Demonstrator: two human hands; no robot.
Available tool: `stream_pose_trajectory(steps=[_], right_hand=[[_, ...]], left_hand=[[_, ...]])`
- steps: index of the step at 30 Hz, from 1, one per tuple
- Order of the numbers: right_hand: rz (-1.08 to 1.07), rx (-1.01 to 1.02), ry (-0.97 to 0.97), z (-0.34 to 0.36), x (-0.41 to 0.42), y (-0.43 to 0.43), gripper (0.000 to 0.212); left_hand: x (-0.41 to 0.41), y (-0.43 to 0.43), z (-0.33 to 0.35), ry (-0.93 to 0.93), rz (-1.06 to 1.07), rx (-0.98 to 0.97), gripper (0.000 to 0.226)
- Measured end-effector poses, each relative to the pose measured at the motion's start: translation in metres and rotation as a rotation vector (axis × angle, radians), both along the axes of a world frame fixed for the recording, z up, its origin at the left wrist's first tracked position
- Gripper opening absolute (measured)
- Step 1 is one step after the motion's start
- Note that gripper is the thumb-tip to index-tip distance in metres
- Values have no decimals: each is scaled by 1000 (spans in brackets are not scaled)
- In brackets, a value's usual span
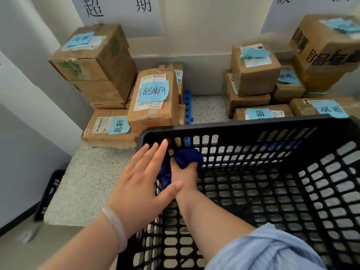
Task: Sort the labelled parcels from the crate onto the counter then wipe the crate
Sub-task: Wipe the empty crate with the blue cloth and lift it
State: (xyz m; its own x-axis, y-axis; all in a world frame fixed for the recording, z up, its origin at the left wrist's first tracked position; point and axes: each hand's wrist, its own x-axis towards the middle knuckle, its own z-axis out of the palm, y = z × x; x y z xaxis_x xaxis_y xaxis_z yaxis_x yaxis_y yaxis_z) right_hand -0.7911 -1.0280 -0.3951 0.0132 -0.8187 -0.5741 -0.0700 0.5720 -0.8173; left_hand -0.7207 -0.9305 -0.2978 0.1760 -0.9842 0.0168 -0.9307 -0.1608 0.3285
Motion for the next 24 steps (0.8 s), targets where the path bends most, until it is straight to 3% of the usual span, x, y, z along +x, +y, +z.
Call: stream_pose_trajectory(steps=[3, 7, 10, 17, 20, 24], right_hand=[[-39, -37, 95, -10, -45, -19, 33], [45, -76, 203, -13, -100, -46, 42], [10, -86, 238, -16, -136, -61, 37], [-422, -57, 182, -24, -193, -88, 26], [-698, -37, 148, -30, -206, -101, 40], [-809, -43, 182, -39, -221, -119, 54]], left_hand=[[-2, -1, 3, 12, 20, 13, 87], [-6, -3, 9, 34, 27, 28, 89], [-9, -3, 12, 28, 34, 35, 87], [-7, -2, 12, 4, 58, 41, 91], [-5, -2, 12, -7, 48, 43, 94], [-5, -1, 13, -23, 33, 37, 94]])
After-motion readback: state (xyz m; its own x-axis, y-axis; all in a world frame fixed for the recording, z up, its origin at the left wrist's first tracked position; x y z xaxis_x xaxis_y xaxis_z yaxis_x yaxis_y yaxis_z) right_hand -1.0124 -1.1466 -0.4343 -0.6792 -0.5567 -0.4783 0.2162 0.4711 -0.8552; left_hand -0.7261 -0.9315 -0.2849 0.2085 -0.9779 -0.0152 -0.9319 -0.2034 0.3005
